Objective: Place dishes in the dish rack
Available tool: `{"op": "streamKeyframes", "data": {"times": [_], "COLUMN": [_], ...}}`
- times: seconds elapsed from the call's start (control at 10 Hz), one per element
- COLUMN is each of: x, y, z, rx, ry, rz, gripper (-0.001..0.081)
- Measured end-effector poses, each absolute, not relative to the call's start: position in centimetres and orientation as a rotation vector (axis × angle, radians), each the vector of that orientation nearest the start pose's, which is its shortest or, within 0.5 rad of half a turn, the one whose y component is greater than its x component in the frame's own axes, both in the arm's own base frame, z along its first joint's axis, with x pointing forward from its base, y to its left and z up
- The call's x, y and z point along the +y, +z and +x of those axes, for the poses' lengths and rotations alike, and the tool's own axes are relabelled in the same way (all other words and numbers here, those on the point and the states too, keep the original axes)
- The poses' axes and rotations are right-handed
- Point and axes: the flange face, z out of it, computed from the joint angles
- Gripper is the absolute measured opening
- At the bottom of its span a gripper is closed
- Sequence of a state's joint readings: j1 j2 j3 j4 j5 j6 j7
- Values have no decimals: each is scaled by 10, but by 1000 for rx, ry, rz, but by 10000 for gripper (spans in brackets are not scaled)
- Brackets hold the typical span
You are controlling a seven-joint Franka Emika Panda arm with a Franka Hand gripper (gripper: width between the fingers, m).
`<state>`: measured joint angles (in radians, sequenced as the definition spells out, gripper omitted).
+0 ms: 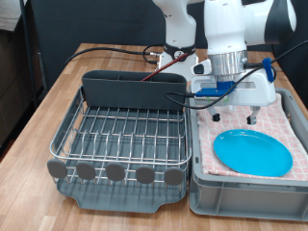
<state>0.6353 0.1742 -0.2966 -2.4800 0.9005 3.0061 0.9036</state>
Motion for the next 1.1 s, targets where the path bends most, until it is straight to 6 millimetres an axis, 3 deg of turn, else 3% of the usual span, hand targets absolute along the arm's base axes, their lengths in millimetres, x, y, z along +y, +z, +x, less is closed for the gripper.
{"op": "streamKeyframes", "data": {"times": [1.1], "x": [106], "y": [242], "z": [485], "rx": [1760], "ry": [-210], "rz": [-2091], "gripper": [802]}}
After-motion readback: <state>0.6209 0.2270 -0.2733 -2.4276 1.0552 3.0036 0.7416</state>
